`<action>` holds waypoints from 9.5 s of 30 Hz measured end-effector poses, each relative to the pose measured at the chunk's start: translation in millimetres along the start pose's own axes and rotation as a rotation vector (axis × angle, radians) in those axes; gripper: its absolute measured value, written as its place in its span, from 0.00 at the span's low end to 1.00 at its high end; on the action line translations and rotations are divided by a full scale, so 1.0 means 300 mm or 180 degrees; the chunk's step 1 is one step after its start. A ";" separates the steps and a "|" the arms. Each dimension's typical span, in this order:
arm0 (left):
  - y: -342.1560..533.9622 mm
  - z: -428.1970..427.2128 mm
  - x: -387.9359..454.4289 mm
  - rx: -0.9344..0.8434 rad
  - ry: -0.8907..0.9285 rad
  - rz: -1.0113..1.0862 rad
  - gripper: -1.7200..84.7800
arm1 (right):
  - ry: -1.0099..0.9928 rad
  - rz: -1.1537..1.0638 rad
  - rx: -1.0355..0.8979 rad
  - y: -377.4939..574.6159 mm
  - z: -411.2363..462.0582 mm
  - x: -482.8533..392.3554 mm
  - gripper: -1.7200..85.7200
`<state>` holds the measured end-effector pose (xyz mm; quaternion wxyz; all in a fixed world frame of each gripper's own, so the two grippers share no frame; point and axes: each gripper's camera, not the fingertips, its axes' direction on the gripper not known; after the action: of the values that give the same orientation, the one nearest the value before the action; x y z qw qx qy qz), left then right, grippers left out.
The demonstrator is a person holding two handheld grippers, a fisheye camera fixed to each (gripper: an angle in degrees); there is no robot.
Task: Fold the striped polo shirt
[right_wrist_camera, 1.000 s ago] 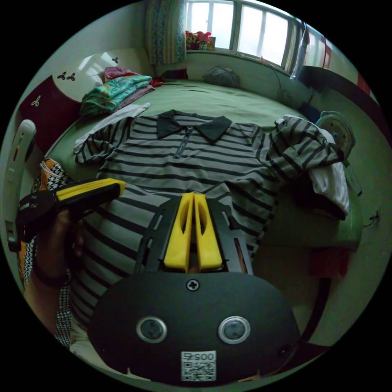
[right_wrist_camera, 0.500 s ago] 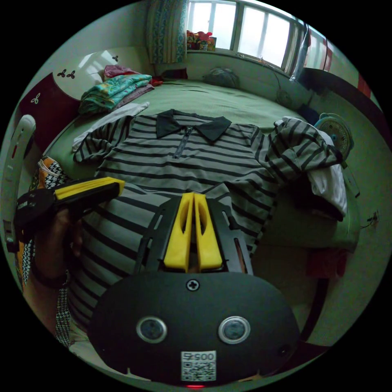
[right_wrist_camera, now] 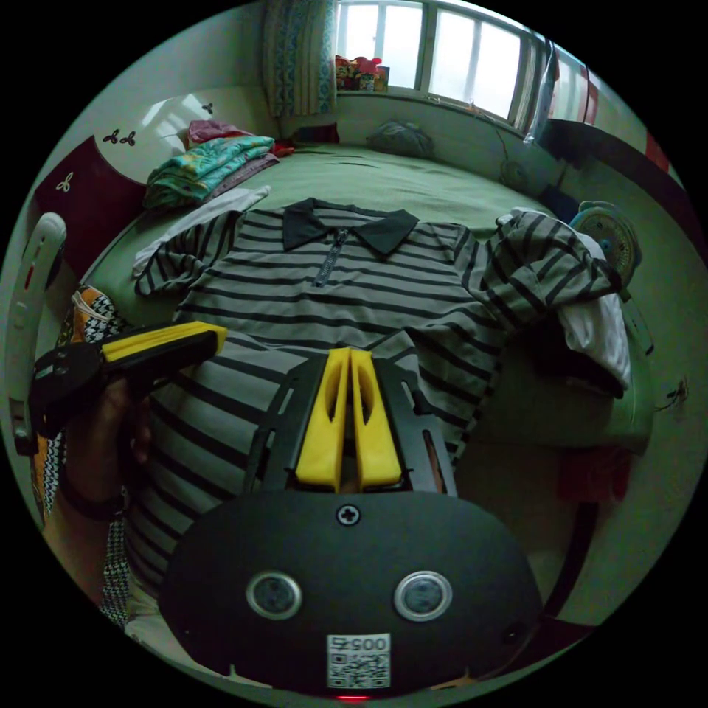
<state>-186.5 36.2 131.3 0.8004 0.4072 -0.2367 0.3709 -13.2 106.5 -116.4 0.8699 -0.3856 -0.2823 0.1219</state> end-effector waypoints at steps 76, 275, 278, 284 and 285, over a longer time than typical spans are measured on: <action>0.032 -0.006 0.057 0.0019 -0.0181 0.0055 0.01 | -0.0244 0.0145 -0.0023 -0.014 0.050 0.094 0.01; 0.070 -0.001 -1.811 0.0267 0.0066 -0.1790 0.14 | 0.0463 -0.0377 -0.0339 -0.698 0.113 0.008 0.12; 0.073 0.002 -1.840 0.0257 0.0043 -0.1765 0.14 | 0.0211 -0.0798 -0.0201 -0.803 0.140 -0.193 0.12; 0.078 0.020 -1.894 0.0169 0.0058 -0.1751 0.15 | -0.0618 -0.1611 0.0080 -1.007 0.186 -0.651 0.13; 0.078 0.023 -1.900 0.0158 0.0058 -0.1750 0.15 | -0.0783 -0.1713 0.0070 -1.046 0.210 -0.736 0.14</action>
<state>-554.8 -189.0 -241.9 0.8629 0.4723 -0.1010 0.1490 -231.0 -161.6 62.3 0.8343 -0.2698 -0.4764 -0.0643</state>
